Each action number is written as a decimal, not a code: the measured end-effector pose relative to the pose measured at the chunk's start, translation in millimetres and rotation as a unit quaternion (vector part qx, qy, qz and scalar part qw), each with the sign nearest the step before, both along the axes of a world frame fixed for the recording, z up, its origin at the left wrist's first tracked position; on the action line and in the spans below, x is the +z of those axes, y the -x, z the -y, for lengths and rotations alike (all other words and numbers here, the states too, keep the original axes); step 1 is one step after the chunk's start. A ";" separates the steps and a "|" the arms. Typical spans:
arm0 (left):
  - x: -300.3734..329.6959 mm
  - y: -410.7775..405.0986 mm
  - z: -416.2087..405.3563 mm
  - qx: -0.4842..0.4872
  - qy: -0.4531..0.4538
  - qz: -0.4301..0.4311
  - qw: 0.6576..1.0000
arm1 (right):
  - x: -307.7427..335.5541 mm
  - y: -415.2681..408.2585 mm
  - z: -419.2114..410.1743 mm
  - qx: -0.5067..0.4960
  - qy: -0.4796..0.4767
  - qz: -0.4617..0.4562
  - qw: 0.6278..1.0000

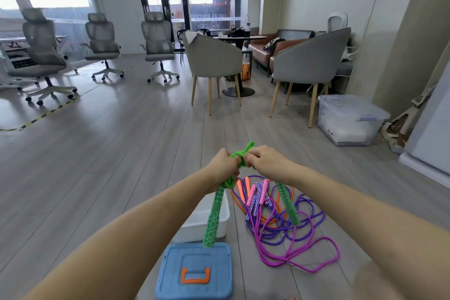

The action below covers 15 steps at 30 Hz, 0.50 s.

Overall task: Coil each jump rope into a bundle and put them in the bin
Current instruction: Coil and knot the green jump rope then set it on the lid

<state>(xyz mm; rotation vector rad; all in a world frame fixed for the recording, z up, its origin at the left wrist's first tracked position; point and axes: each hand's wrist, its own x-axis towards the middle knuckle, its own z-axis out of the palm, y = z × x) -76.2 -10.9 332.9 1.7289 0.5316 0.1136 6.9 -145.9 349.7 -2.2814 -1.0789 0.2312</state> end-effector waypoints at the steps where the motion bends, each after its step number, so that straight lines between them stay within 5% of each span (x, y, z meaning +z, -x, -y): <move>1: 5.2 -2.3 1.4 0.016 0.028 0.029 0.999 | 2.9 1.2 0.9 -0.006 -0.039 -0.036 0.999; 6: 39.6 -0.4 9.8 -0.009 0.176 0.128 0.976 | 20.4 2.6 8.4 0.042 -0.200 -0.292 0.934; 15: 59.2 26.4 12.8 -0.101 0.256 0.151 0.950 | 26.6 -2.0 21.1 0.110 -0.243 -0.318 0.910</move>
